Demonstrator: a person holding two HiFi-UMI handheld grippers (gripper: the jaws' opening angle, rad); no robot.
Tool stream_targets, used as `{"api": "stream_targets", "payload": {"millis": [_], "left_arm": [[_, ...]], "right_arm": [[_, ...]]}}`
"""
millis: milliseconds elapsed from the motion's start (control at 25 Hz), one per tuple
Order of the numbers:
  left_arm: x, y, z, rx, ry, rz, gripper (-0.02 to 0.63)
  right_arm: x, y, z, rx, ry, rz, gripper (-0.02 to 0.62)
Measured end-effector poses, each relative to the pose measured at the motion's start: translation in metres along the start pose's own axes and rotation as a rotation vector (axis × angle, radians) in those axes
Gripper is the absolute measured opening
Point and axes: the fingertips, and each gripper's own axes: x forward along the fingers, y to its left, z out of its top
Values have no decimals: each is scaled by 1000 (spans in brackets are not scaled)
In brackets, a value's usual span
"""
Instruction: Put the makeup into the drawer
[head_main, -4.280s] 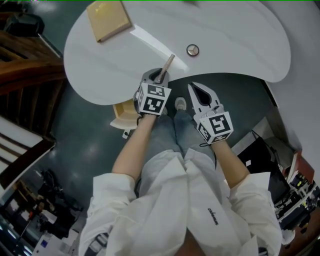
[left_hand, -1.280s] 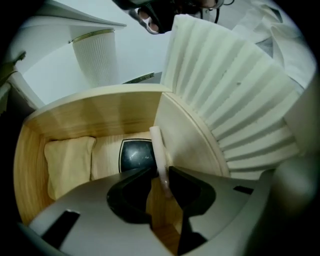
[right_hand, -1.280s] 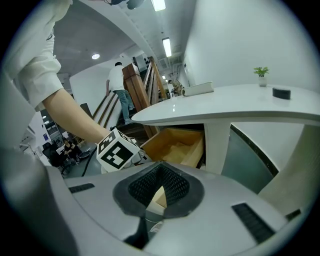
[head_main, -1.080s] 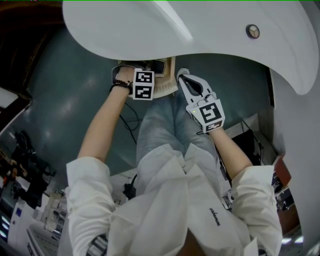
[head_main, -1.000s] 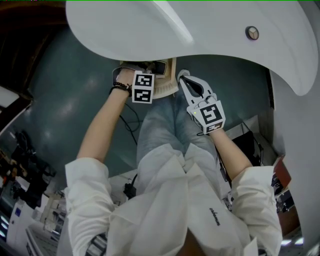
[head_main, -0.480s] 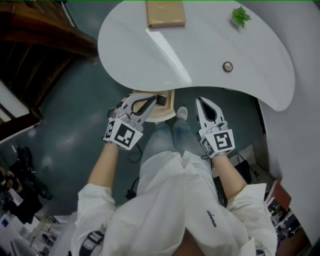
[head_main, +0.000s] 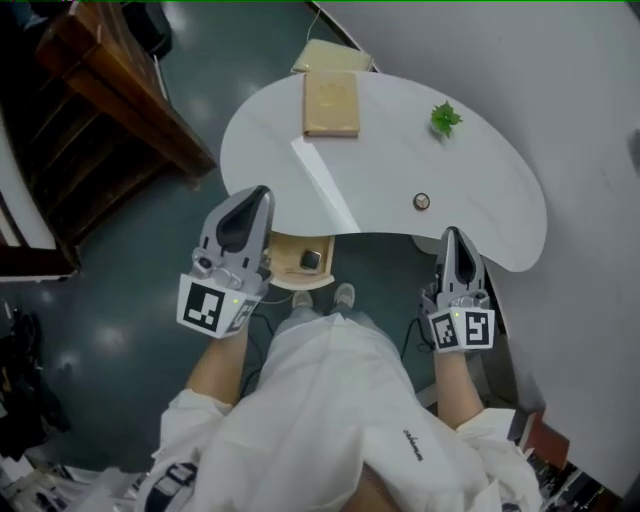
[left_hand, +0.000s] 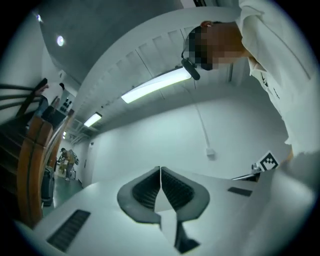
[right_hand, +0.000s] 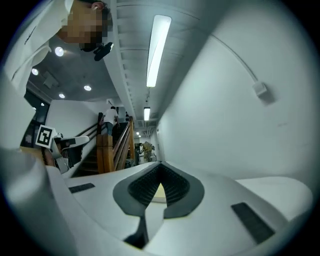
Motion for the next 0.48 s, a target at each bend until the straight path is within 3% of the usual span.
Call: {"api": "stream_targets", "payload": {"millis": [160, 480], "left_arm": [[-11, 10, 37, 16, -73, 37, 31], [-47, 37, 54, 81, -52, 124, 31]], "right_arm": [[-17, -21, 30, -2, -56, -61, 17], [-53, -54, 74, -41, -158, -181, 17]]}}
